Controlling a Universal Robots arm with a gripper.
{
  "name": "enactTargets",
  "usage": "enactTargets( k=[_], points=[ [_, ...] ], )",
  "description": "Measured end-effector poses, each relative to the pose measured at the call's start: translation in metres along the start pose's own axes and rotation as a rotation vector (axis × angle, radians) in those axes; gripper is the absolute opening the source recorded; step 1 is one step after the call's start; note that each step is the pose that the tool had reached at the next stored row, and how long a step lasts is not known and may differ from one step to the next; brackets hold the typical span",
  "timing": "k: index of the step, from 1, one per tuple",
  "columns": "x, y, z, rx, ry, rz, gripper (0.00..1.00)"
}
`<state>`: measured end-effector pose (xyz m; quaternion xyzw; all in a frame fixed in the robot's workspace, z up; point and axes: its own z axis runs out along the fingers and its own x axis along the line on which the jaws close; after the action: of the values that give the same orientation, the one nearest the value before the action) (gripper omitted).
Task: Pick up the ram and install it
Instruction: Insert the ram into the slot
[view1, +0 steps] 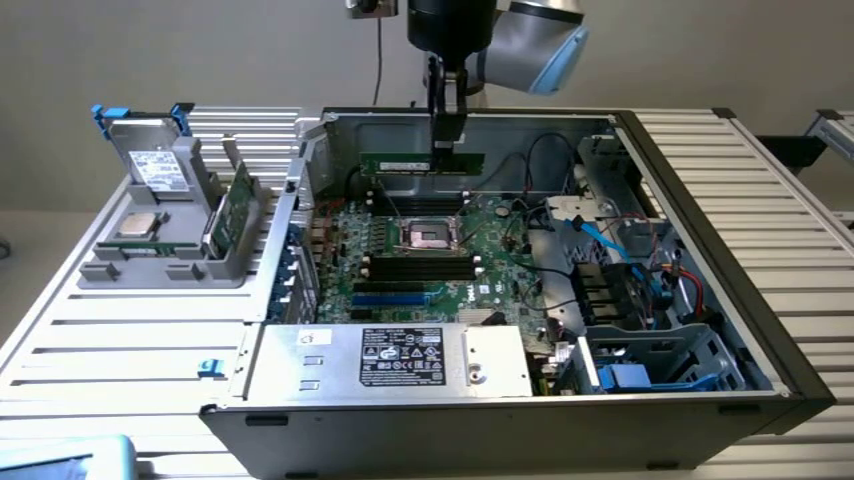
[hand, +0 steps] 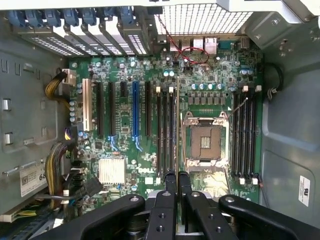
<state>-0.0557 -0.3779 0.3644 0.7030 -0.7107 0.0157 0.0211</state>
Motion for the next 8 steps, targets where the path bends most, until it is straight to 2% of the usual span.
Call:
enactTargets(
  k=[3,8],
  points=[
    [0.0000,0.0000,0.0002,0.0001,-0.0001,0.000,0.13],
    [-0.0001,-0.0001,0.0084,0.0001,0.0000,0.000,0.13]
  ],
)
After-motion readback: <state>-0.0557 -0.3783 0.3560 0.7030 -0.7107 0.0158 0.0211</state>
